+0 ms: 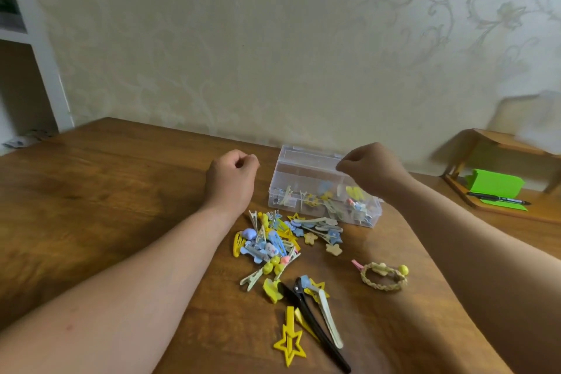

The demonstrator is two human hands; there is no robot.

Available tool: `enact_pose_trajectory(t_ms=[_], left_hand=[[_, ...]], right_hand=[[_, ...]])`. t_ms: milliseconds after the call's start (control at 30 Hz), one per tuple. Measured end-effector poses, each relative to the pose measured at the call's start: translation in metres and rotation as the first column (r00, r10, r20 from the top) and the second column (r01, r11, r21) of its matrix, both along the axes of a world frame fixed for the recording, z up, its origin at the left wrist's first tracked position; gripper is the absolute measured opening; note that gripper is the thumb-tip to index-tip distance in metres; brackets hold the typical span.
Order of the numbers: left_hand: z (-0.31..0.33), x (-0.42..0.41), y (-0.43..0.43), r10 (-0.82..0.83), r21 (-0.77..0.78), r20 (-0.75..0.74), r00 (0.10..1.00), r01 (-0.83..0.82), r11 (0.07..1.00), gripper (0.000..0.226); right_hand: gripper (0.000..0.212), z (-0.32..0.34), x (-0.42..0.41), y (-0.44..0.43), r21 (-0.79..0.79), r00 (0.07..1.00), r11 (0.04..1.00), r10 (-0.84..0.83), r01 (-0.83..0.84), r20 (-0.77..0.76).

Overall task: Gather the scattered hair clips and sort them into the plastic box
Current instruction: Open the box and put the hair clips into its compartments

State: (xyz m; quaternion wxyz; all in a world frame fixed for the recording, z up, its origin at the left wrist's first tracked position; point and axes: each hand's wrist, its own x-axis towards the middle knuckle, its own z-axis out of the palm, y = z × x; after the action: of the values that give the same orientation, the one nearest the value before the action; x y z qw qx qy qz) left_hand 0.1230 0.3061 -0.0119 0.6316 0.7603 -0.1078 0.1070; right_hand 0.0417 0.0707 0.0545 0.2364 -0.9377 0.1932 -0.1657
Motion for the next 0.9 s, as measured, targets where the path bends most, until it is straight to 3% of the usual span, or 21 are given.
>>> enact_pose_trajectory(t_ms=[133, 267, 433, 633, 800, 900], left_hand=[[0.005, -0.016, 0.002, -0.009, 0.077, 0.062, 0.998, 0.004, 0.997, 0.034], [0.014, -0.041, 0.003, -0.023, 0.125, 0.106, 0.994, 0.01, 0.992, 0.036], [0.014, -0.071, 0.003, -0.089, 0.248, 0.166, 0.982, 0.046, 0.968, 0.036], [-0.004, -0.081, 0.008, -0.087, 0.24, 0.2, 0.976, 0.037, 0.97, 0.021], [-0.003, -0.071, 0.015, -0.059, 0.222, 0.2, 0.978, 0.014, 0.975, 0.017], [-0.002, -0.067, 0.016, -0.06, 0.217, 0.174, 0.983, 0.021, 0.976, 0.018]], right_hand=[[0.018, -0.012, -0.053, 0.021, 0.13, 0.965, 0.99, 0.014, -0.05, 0.262], [0.017, -0.034, -0.094, 0.038, 0.15, 0.95, 0.983, 0.054, -0.105, 0.308], [0.015, -0.041, -0.107, 0.046, 0.155, 0.943, 0.953, 0.218, -0.262, 0.251], [0.009, -0.044, -0.116, 0.051, 0.017, 0.895, 0.895, 0.446, -0.446, 0.01], [0.004, -0.03, -0.125, 0.055, 0.167, 0.785, 0.787, 0.612, -0.594, -0.097], [0.008, -0.031, -0.126, 0.059, 0.15, 0.724, 0.753, 0.657, -0.64, -0.208]])
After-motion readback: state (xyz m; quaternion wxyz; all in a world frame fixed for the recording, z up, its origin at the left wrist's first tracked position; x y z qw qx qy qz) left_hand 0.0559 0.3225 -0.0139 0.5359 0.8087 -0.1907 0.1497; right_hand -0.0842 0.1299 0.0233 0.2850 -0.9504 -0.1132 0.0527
